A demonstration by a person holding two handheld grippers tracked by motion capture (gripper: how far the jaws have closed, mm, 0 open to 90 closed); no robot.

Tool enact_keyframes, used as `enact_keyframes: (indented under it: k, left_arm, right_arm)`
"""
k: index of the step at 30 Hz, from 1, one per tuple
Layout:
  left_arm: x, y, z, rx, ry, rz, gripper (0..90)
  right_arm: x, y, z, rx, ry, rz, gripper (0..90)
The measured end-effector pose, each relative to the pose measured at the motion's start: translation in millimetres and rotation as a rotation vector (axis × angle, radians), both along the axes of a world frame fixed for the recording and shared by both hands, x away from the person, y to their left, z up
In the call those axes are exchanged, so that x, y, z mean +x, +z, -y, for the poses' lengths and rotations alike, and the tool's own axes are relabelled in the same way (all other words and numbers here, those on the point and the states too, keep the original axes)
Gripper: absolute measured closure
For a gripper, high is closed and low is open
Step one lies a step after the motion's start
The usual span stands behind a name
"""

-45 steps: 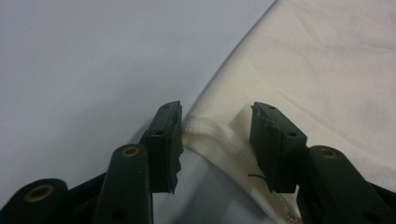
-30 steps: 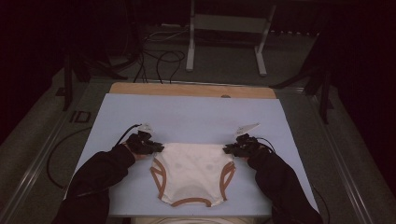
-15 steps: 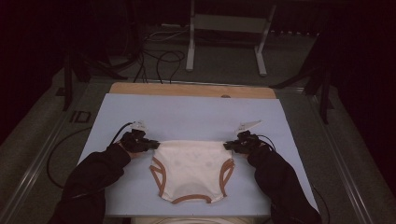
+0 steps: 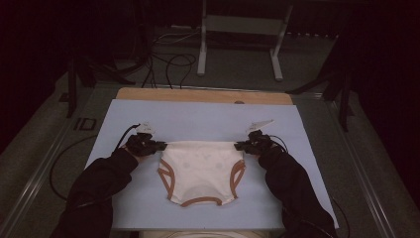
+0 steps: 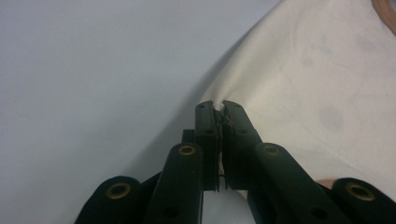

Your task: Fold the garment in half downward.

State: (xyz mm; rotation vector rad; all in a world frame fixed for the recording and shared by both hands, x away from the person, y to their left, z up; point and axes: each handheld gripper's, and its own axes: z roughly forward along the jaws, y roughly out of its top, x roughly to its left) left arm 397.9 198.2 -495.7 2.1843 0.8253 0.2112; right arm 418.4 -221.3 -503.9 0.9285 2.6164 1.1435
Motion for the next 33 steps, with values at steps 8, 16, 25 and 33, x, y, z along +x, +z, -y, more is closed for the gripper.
enact_keyframes:
  k: [8, 16, 25, 33]
  left_arm:
    - [11.9, -2.3, 1.7, 0.015, 0.014, 0.011, 86.6]
    - [20.0, -5.9, 7.8, 0.043, 0.031, 0.002, 86.7]
    - [34.1, -7.5, 12.1, 0.053, 0.054, 0.008, 86.7]
    - [43.5, -6.4, 15.7, 0.051, 0.071, 0.024, 86.6]
  right_arm:
    - [11.9, -3.7, -1.7, 0.000, -0.025, -0.007, 85.2]
    - [25.5, -8.8, -2.8, 0.001, -0.060, -0.016, 85.3]
    - [38.6, -6.1, -2.9, -0.014, -0.087, -0.019, 85.2]
    - [45.8, -1.5, -2.1, -0.020, -0.090, -0.004, 85.2]
